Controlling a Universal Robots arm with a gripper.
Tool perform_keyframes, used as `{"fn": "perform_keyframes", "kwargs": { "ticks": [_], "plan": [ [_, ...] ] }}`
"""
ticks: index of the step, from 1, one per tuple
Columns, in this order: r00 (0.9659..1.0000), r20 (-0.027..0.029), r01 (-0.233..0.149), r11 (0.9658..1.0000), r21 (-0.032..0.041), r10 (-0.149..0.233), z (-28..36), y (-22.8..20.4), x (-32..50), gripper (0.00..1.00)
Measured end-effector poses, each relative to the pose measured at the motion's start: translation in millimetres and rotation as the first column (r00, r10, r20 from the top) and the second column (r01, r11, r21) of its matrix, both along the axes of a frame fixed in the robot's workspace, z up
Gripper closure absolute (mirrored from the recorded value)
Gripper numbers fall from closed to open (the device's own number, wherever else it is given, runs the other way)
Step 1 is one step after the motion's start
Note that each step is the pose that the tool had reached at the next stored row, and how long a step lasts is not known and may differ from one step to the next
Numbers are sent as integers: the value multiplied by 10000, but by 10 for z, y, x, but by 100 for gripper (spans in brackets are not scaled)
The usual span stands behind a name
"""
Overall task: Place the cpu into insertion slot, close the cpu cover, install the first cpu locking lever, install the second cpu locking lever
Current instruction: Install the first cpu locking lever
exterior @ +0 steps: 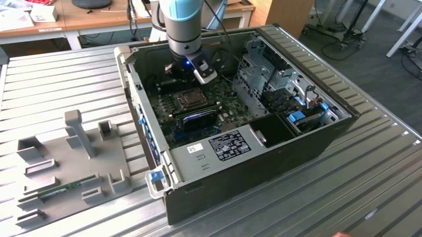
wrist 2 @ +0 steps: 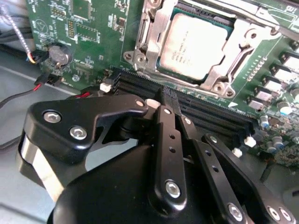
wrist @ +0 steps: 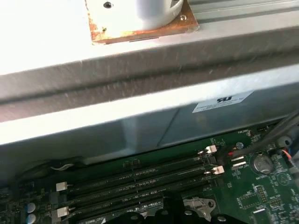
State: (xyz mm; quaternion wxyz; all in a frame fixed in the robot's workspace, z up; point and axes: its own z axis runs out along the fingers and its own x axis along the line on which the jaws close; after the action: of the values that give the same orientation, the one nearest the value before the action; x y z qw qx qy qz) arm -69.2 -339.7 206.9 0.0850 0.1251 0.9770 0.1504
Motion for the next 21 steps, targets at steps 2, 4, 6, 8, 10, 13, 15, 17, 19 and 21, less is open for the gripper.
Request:
{"fn": "perform_keyframes", "kwargs": {
  "ticks": [2, 4, 6, 8, 10, 13, 15, 17, 19, 21],
  "plan": [
    [10000, 0, 0, 10000, 0, 0, 51, 0, 0, 89],
    [10000, 0, 0, 10000, -1, 0, 110, 0, 0, 89],
    [10000, 0, 0, 10000, 0, 0, 169, 0, 0, 89],
    [10000, 1, -1, 10000, -1, 1, 183, 0, 0, 89],
    [10000, 1, -1, 10000, -3, 1, 183, 0, 0, 89],
    [10000, 0, 0, 10000, -5, 0, 184, 0, 0, 89],
    [10000, -16, 1, 10000, -84, -1, 184, 0, 0, 89],
    [10000, -75, -1, 9996, -289, -1, 183, 0, 0, 89],
    [9998, -177, -9, 9983, -577, -1, 184, 0, 0, 89],
    [9995, -317, -38, 9965, -830, 12, 184, 0, 0, 89]
  ]
}}
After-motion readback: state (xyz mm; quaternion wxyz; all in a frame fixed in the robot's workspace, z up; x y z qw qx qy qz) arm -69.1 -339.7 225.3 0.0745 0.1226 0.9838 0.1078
